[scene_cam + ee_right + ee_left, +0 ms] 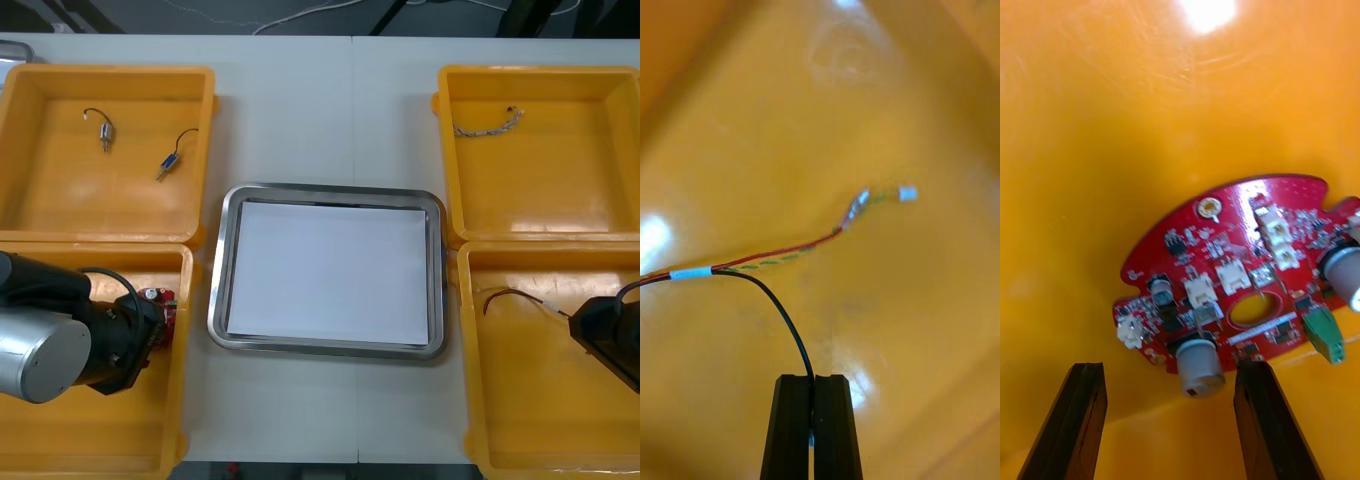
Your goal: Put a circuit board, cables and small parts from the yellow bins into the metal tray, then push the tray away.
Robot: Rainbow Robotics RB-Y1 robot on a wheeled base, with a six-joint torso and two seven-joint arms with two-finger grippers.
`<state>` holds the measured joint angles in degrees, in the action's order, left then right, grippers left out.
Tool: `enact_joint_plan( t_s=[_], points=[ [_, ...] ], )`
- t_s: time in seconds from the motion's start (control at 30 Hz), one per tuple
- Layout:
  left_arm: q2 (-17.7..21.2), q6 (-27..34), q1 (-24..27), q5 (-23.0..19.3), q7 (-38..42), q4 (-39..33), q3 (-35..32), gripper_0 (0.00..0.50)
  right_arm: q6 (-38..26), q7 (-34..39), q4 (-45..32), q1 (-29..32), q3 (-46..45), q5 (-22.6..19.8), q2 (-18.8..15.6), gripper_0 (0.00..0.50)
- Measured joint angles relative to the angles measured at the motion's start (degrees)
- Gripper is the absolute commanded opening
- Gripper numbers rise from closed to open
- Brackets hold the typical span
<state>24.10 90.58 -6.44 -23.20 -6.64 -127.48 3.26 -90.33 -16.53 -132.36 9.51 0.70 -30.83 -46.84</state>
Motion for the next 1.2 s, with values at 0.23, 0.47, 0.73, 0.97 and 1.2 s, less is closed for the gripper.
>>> enact_joint_plan(
  t_s=[0.23,0.47,0.73,0.97,1.2],
  points=[
    [-0.4,0.0,0.1,0.2,0.0,0.5,0.0,0.343,0.0,-0.1,-4.4,6.3,-2.5,-0.7,0.0,0.0],
    [-0.5,0.0,0.1,0.2,0.0,0.6,0.0,0.125,0.4,-0.4,-6.2,10.1,-3.5,-0.8,0.0,0.243],
    [-0.5,0.0,0.1,0.2,0.0,0.6,0.0,0.002,0.4,-3.7,-6.2,10.3,-3.6,-0.8,0.0,0.5],
    [-0.5,2.6,0.1,0.3,-0.1,0.6,-1.6,0.005,-0.5,-7.8,-6.2,9.5,-3.6,-0.9,0.0,0.5],
    [-0.5,6.0,0.1,0.5,-5.4,0.6,-6.2,0.009,-5.5,-20.0,-6.1,4.7,-3.6,-2.2,0.0,0.5]
  ],
)
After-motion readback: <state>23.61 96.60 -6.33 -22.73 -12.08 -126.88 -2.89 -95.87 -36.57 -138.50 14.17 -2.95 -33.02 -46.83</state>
